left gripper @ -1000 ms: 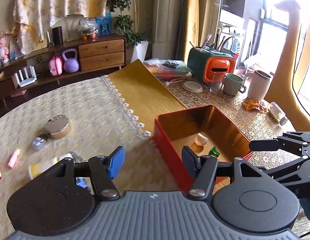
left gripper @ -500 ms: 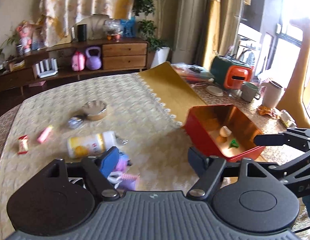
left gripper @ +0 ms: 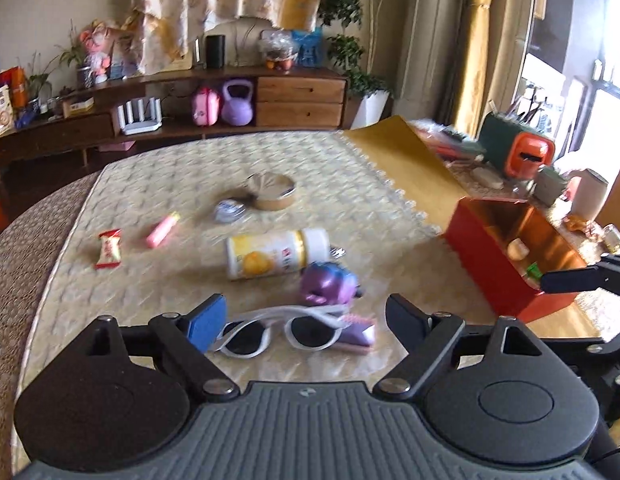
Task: Organize rigid objects
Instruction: 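Withdraw both tools from the tin back over the table, then grasp the white sunglasses with the left tool while the right tool grasps the purple comb case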
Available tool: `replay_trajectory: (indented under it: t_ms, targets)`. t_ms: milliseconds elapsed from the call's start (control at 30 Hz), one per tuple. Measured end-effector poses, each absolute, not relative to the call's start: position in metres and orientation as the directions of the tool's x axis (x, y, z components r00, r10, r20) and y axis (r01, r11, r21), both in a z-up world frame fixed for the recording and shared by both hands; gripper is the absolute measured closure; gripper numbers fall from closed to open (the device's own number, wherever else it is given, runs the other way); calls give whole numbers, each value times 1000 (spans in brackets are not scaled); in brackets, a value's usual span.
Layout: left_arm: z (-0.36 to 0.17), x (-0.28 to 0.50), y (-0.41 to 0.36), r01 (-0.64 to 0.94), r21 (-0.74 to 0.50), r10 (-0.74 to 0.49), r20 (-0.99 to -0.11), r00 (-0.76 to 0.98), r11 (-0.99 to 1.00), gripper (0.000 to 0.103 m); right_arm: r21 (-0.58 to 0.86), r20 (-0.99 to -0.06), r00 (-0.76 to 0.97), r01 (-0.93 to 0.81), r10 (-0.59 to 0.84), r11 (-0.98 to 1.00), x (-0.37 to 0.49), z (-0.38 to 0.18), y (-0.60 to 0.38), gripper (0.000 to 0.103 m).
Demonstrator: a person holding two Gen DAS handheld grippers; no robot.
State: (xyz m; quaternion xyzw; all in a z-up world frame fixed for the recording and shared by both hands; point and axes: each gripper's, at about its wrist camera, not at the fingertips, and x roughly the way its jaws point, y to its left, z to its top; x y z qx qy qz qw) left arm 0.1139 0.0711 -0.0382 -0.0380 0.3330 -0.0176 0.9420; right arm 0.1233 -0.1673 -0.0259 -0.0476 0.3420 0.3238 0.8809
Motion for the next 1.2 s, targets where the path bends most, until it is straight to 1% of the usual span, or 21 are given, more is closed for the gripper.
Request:
replay_trajectory:
  t_ms: [333, 567, 700, 1000, 1133, 1200]
  targets:
    - [-74, 135, 97, 10, 14, 2, -688, 726, 1000, 16, 122, -683, 503, -637, 530, 761, 138, -46, -141, 0]
    - [-95, 150, 103, 98, 30, -47, -714, 699, 995, 16, 92, -720, 469, -667, 512, 739, 151, -62, -128, 2]
    - [-107, 159, 110, 96, 31, -44, -726, 686, 995, 16, 79, -735, 453, -682, 505, 727, 159, -70, -120, 4]
    - [-121, 168, 121, 76, 0, -51, -736, 675, 997, 16, 21, -752, 438, -731, 493, 682, 179, -86, -94, 15]
    - [-125, 171, 121, 61, -8, -47, -735, 676, 998, 16, 5, -757, 431, -747, 490, 665, 186, -91, -85, 26]
    - [-126, 171, 121, 60, -10, -48, -730, 682, 998, 16, 1, -757, 424, -760, 497, 650, 187, -92, -81, 29]
